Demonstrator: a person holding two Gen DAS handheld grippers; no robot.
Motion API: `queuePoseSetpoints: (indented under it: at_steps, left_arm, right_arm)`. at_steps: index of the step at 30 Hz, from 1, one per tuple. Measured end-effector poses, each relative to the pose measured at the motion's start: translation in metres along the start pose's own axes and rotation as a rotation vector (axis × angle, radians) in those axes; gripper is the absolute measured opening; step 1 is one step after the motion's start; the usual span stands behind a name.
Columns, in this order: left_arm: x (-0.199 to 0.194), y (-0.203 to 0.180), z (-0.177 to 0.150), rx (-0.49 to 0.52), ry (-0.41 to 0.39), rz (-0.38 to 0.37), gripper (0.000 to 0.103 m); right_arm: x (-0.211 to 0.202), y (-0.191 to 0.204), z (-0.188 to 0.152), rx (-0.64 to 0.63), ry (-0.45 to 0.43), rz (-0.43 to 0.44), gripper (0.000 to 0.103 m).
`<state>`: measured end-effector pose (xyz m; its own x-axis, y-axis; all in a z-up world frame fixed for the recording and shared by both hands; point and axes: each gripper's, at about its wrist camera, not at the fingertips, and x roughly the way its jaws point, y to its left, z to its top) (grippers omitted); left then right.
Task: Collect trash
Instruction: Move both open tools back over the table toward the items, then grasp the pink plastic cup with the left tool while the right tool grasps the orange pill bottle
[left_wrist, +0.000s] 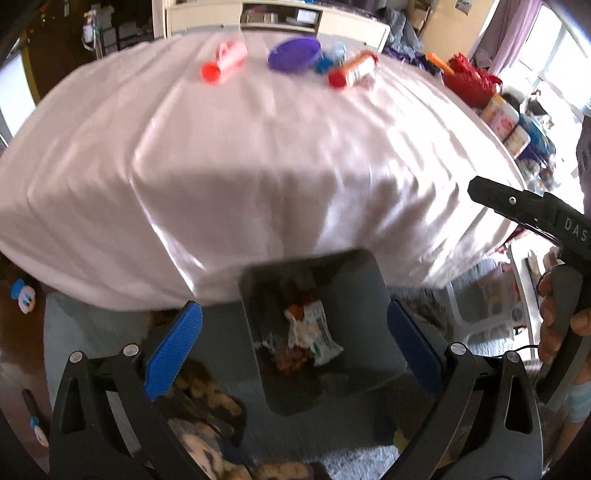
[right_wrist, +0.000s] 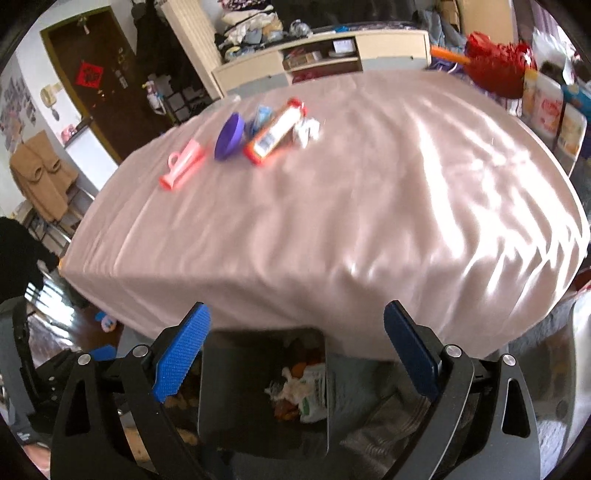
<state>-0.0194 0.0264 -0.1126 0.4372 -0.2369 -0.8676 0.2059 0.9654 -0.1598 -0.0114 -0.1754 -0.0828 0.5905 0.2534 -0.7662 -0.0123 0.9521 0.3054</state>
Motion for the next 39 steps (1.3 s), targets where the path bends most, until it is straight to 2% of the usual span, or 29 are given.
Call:
queuePoseSetpoints:
  at_steps: [8, 13, 22, 24, 30, 39]
  left_arm:
    - [-0.013, 0.017, 0.061, 0.019, -0.089, 0.058, 0.095]
    - [-0.010, 0.031, 0.099, 0.036, -0.124, 0.115, 0.095]
    - [0.014, 0.056, 0.173, 0.037, -0.159, 0.135, 0.095]
    - [0.021, 0.058, 0.184, 0.043, -0.162, 0.141, 0.095]
    - [0.046, 0.074, 0.209, 0.027, -0.163, 0.134, 0.093]
    - [0.088, 0.083, 0.222, 0.013, -0.110, 0.103, 0.078]
  right_arm:
    - [0.006, 0.016, 0.053, -0.006, -0.056, -0.002, 0.095]
    - [0.034, 0.030, 0.085, 0.008, -0.053, -0.003, 0.095]
    - [0.089, 0.034, 0.124, 0.091, -0.003, 0.006, 0.095]
    - [0.098, 0.033, 0.130, 0.109, 0.003, 0.021, 0.093]
    - [0.123, 0.033, 0.139, 0.143, 0.039, 0.058, 0.078]
    - [0.145, 0.035, 0.146, 0.157, 0.035, 0.054, 0.069]
